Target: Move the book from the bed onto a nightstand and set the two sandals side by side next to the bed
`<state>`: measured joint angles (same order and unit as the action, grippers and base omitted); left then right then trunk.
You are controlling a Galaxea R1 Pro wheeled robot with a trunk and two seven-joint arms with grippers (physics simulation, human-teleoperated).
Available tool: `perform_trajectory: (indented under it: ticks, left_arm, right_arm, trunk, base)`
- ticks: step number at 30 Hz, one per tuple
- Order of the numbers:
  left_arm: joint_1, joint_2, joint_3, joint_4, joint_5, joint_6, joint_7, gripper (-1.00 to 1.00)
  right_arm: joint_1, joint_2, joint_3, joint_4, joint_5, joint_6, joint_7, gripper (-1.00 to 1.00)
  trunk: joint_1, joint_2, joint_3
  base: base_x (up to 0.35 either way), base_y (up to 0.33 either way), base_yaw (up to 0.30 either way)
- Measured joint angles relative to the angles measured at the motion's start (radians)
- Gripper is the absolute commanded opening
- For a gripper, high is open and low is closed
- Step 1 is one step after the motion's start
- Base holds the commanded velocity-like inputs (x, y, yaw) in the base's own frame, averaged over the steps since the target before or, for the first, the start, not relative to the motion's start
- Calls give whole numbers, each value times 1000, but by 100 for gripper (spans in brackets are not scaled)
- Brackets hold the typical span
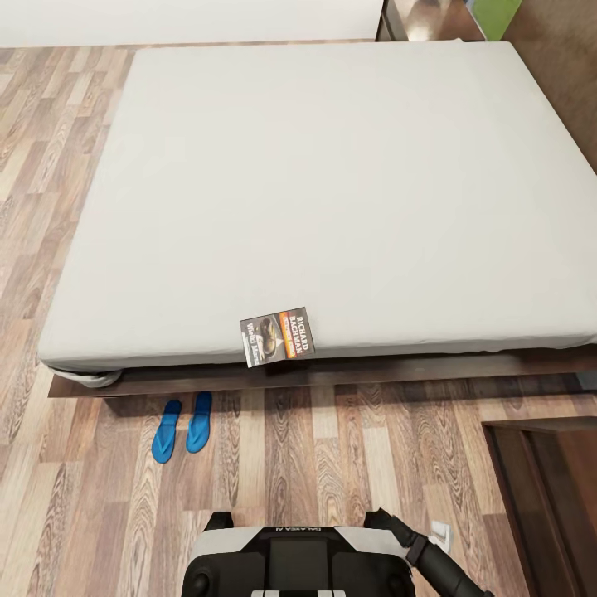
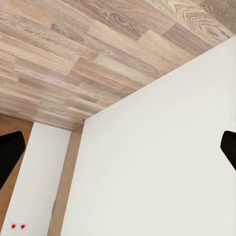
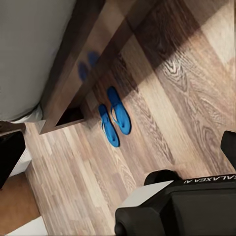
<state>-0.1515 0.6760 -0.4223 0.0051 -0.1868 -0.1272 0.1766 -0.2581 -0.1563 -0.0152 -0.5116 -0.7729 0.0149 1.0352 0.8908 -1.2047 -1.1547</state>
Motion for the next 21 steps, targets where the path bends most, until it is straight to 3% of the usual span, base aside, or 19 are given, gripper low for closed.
perform_trajectory:
  ticks: [6, 12, 21]
  left_arm:
    - [0, -1, 0, 0, 0, 1, 0, 100]
    - [0, -2, 0, 0, -1, 2, 1, 100]
    - [0, -1, 0, 0, -1, 3, 0, 100]
  right_arm:
    - [1, -5, -13, 2, -1, 27, -5, 100]
    - [1, -27, -19, 24, 0, 37, -14, 100]
    - [2, -25, -17, 30, 1, 24, 1, 100]
  trunk:
    - [0, 0, 0]
    - [0, 0, 0]
    - [0, 0, 0]
  base:
    - [0, 0, 0]
    - [0, 0, 0]
    - [0, 0, 0]
